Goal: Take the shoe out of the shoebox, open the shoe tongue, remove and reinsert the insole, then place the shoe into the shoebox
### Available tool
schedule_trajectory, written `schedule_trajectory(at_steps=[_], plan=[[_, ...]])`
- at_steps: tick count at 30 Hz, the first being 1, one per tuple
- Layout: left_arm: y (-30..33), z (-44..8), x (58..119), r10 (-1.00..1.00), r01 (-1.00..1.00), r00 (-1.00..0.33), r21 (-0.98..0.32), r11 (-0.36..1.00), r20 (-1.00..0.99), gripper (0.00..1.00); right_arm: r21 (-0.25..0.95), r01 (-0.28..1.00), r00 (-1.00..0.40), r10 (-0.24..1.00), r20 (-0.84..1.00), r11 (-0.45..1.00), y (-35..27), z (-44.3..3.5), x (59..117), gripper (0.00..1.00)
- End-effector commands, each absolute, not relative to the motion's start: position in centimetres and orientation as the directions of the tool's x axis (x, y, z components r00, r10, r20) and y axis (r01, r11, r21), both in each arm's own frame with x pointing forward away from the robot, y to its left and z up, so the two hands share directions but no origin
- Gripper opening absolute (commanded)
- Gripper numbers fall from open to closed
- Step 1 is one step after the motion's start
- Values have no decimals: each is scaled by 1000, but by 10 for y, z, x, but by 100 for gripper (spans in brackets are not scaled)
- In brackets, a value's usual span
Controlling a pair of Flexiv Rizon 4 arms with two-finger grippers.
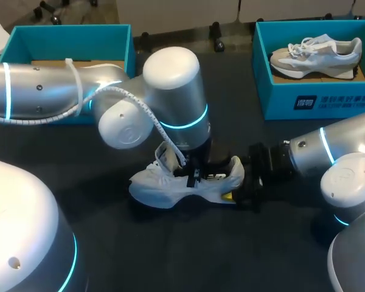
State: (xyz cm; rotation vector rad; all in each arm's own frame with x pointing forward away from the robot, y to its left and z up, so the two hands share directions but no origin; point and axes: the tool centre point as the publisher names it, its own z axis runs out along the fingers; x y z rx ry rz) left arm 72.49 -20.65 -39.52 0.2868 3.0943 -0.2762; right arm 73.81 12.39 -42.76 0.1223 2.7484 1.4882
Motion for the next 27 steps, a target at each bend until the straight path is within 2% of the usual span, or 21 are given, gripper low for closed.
schedule_trajectory(at_steps=[1,27], plan=[[-194,-383,727,173,179,-984,-192,965,-44,0,835,63,-997,77,24,547,124,-429,738,0],[-190,-342,731,154,141,-988,-356,924,7,0,835,63,-997,77,24,547,124,-429,738,0]])
